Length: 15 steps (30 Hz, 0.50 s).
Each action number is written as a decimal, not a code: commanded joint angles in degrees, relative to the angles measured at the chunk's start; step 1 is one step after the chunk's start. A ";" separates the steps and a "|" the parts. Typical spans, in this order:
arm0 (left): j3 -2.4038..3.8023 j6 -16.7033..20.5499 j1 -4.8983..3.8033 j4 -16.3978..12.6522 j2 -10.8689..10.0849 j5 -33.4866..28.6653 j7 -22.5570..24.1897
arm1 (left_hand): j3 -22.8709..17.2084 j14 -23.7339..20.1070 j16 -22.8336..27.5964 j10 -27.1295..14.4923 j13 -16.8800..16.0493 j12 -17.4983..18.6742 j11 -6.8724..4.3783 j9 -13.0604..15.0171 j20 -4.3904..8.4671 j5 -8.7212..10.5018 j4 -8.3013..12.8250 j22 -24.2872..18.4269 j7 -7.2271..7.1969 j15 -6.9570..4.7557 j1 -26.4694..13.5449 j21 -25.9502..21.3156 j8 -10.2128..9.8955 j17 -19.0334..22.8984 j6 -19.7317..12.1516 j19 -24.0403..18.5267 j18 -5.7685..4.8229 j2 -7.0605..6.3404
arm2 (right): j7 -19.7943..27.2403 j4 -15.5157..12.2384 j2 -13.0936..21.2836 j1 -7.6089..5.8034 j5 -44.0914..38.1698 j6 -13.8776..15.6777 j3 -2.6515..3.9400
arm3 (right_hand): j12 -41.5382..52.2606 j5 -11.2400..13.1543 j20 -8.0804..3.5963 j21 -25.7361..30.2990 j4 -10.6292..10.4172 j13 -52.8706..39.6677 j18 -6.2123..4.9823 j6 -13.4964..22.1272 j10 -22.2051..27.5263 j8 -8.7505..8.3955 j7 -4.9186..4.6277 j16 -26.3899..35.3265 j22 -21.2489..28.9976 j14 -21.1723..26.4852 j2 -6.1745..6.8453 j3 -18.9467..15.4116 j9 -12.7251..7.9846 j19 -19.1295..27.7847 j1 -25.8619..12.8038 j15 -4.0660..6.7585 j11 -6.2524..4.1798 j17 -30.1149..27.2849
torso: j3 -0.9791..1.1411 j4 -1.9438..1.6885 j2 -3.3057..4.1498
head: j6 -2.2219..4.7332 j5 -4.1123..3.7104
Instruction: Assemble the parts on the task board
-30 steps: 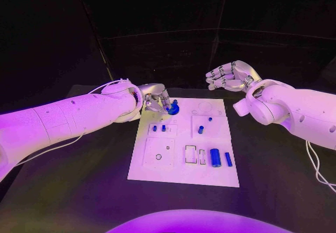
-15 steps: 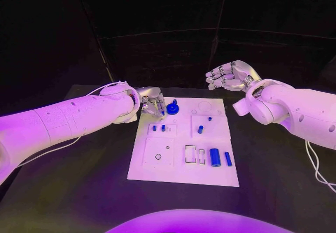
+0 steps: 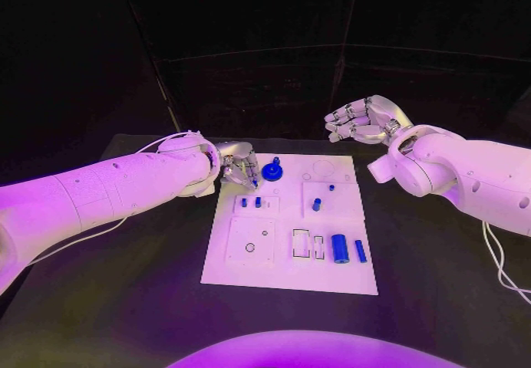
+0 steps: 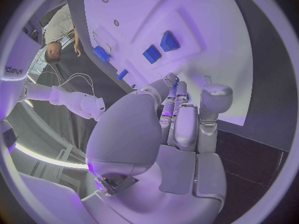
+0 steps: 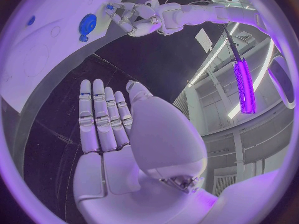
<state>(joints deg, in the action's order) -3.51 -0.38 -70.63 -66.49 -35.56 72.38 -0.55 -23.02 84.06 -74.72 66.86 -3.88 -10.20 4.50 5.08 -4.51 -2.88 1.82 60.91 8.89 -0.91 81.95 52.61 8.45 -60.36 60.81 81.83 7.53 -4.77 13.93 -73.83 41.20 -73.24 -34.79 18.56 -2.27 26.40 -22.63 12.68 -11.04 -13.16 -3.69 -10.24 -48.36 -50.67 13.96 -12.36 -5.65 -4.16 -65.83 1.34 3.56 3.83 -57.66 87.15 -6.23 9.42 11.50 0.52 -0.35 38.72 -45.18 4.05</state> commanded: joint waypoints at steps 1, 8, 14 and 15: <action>0.03 -1.49 -0.05 0.09 0.09 0.02 -0.38 | -0.48 0.62 -0.12 0.50 -0.10 0.37 0.05 -0.07 -0.34 0.10 -0.07 0.06 -0.07 0.36 -0.20 0.17 -0.31 0.14 0.47 0.05 -0.38 -0.44 | -0.01 0.11 0.01 -0.10 -0.08 -0.26 0.03 | -0.26 -0.39 -0.04 0.20 -0.10 0.10 -0.22 0.06 -0.13 0.34 -0.61 0.23 0.10 -0.28 0.00 0.37 -0.06 -0.55 -0.30 -0.21 -0.02 -0.06 | 0.01 0.02 -0.01 | 0.11 -0.06; 0.02 -1.79 0.02 -0.07 -0.03 0.02 -0.25 | -0.59 0.61 -0.13 0.60 -0.11 0.39 0.01 -0.08 -0.35 0.10 -0.04 0.19 -0.11 0.35 -0.24 0.32 -0.32 0.15 0.56 0.05 -0.40 -0.43 | -0.14 0.39 0.05 -0.10 -0.08 -0.13 0.03 | -0.26 -0.39 -0.04 0.20 -0.10 0.10 -0.22 0.06 -0.13 0.34 -0.61 0.23 0.10 -0.28 0.00 0.37 -0.06 -0.55 -0.30 -0.21 -0.02 -0.06 | -0.04 -0.02 0.00 | 0.15 -0.09; 0.02 -1.96 0.03 0.05 -0.05 0.02 -0.32 | -0.59 0.61 -0.13 0.60 -0.11 0.39 0.01 -0.08 -0.35 0.10 -0.04 0.19 -0.11 0.35 -0.24 0.32 -0.32 0.15 0.56 0.05 -0.40 -0.43 | -0.13 0.43 -0.03 -0.10 -0.08 -0.15 0.03 | -0.26 -0.39 -0.04 0.20 -0.10 0.10 -0.22 0.06 -0.13 0.34 -0.61 0.23 0.10 -0.28 0.00 0.37 -0.06 -0.55 -0.30 -0.21 -0.02 -0.06 | 0.00 0.01 -0.02 | 0.10 -0.08; 0.02 -1.92 0.03 0.09 -0.02 0.03 -0.33 | -0.68 0.60 -0.15 0.71 -0.13 0.41 -0.02 -0.09 -0.34 0.11 0.01 0.25 -0.15 0.33 -0.28 0.37 -0.32 0.14 0.65 0.03 -0.40 -0.44 | -0.13 0.44 -0.04 -0.10 -0.08 -0.16 0.03 | -0.26 -0.39 -0.04 0.20 -0.10 0.10 -0.22 0.06 -0.13 0.34 -0.61 0.23 0.10 -0.28 0.00 0.37 -0.06 -0.55 -0.30 -0.21 -0.02 -0.06 | 0.00 0.01 -0.01 | 0.08 -0.10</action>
<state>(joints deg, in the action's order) -3.51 -1.53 -70.55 -66.42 -35.62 72.39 -0.65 -23.33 84.06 -74.72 67.28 -3.94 -10.01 4.49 5.08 -4.51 -2.88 1.81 61.11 8.69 -0.91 81.95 52.72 8.45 -60.27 61.01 81.83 7.54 -4.77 13.60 -73.35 41.21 -73.24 -34.79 18.57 -2.28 26.40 -22.63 12.68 -11.04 -13.16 -3.64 -10.24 -48.37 -50.67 13.96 -12.36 -5.65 -4.12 -65.83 1.34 3.55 3.83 -57.66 87.15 -6.23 9.42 11.51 0.51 -0.35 38.68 -45.02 3.92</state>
